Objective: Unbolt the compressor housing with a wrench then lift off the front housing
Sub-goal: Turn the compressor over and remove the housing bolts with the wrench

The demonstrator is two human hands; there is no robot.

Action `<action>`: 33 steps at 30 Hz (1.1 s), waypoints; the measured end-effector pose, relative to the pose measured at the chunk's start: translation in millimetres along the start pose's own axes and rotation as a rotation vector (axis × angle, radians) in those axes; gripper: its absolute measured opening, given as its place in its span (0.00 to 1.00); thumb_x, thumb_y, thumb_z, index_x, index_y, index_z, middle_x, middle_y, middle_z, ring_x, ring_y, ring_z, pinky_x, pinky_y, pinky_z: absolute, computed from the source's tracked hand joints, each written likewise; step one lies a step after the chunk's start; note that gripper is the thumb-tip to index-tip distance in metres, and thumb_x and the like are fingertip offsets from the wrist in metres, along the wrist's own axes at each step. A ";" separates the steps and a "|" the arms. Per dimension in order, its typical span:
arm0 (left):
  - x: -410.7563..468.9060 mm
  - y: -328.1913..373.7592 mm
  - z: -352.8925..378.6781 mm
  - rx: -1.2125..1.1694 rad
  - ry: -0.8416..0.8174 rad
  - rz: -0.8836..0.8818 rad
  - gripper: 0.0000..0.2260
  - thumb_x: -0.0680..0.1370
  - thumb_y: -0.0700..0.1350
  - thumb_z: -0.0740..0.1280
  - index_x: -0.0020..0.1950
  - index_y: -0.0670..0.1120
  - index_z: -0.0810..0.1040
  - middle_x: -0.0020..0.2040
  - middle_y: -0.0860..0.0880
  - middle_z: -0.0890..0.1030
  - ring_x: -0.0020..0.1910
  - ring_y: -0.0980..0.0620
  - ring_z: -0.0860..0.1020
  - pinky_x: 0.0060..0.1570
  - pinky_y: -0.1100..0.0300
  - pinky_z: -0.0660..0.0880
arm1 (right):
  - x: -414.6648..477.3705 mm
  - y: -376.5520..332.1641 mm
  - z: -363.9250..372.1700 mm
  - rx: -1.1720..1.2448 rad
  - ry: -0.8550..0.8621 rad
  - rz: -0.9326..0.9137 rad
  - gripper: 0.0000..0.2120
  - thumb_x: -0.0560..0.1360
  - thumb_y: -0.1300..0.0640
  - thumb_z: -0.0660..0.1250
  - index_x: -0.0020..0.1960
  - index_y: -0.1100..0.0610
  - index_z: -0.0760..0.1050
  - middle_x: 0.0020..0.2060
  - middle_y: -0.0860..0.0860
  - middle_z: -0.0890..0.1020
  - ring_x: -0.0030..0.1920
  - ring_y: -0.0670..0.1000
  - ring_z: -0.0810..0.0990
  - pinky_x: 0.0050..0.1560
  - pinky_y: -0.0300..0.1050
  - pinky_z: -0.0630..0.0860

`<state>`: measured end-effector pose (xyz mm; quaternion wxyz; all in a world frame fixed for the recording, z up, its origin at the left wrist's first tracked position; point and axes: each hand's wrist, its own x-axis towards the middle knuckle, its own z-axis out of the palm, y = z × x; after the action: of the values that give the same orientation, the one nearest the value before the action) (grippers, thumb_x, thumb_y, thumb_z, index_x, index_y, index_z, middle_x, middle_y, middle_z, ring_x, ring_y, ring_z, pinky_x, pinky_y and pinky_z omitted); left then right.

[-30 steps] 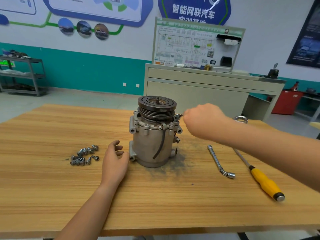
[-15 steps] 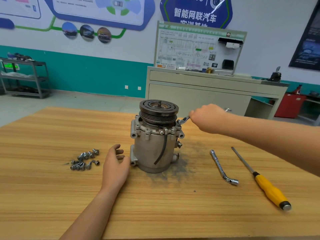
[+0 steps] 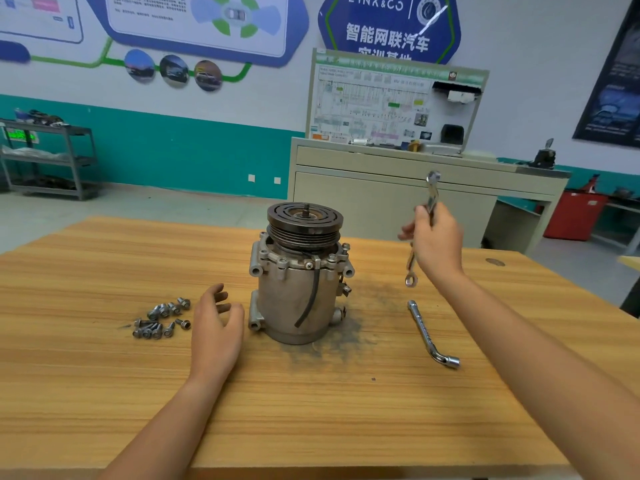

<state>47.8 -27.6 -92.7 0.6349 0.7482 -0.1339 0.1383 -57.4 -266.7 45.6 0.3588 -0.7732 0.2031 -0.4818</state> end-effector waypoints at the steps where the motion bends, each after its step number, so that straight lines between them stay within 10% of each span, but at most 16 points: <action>1: -1.6 3.2 -1.4 0.009 0.020 0.038 0.18 0.78 0.39 0.62 0.68 0.43 0.67 0.62 0.46 0.72 0.56 0.54 0.71 0.55 0.59 0.66 | -10.7 -0.6 -1.3 0.072 -0.010 0.043 0.09 0.81 0.57 0.53 0.43 0.54 0.69 0.34 0.50 0.78 0.35 0.50 0.81 0.37 0.42 0.74; 8: 18.5 84.3 -15.4 0.099 0.121 0.642 0.12 0.77 0.35 0.62 0.59 0.38 0.75 0.57 0.47 0.73 0.57 0.62 0.67 0.59 0.77 0.60 | -72.6 18.1 23.9 0.266 -0.068 0.174 0.12 0.81 0.58 0.55 0.40 0.49 0.69 0.33 0.49 0.79 0.34 0.47 0.81 0.38 0.47 0.76; 16: 45.6 165.6 33.9 0.799 -0.565 1.088 0.12 0.80 0.44 0.61 0.61 0.50 0.78 0.61 0.53 0.77 0.63 0.54 0.71 0.65 0.49 0.60 | -108.7 46.6 53.4 0.327 -0.108 0.229 0.10 0.79 0.56 0.57 0.40 0.52 0.71 0.28 0.50 0.81 0.31 0.46 0.80 0.35 0.42 0.75; 23: 56.5 183.1 73.3 1.184 -0.804 0.929 0.12 0.79 0.44 0.62 0.61 0.51 0.77 0.62 0.51 0.76 0.65 0.50 0.69 0.67 0.41 0.54 | -113.8 52.0 57.9 0.357 -0.171 0.226 0.09 0.79 0.56 0.58 0.40 0.50 0.72 0.29 0.49 0.81 0.31 0.45 0.80 0.31 0.32 0.73; 33: 67.2 177.7 67.8 1.047 -0.843 0.978 0.09 0.78 0.46 0.64 0.57 0.51 0.79 0.57 0.53 0.78 0.58 0.52 0.72 0.59 0.51 0.65 | -111.8 48.6 55.3 0.345 -0.200 0.221 0.10 0.79 0.56 0.57 0.40 0.50 0.71 0.28 0.47 0.81 0.31 0.45 0.80 0.34 0.40 0.77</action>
<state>45.7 -124.2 84.3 -0.0305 0.7934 -0.5888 0.1513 -57.3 -205.1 -73.2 0.5546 -0.7175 0.1645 -0.3880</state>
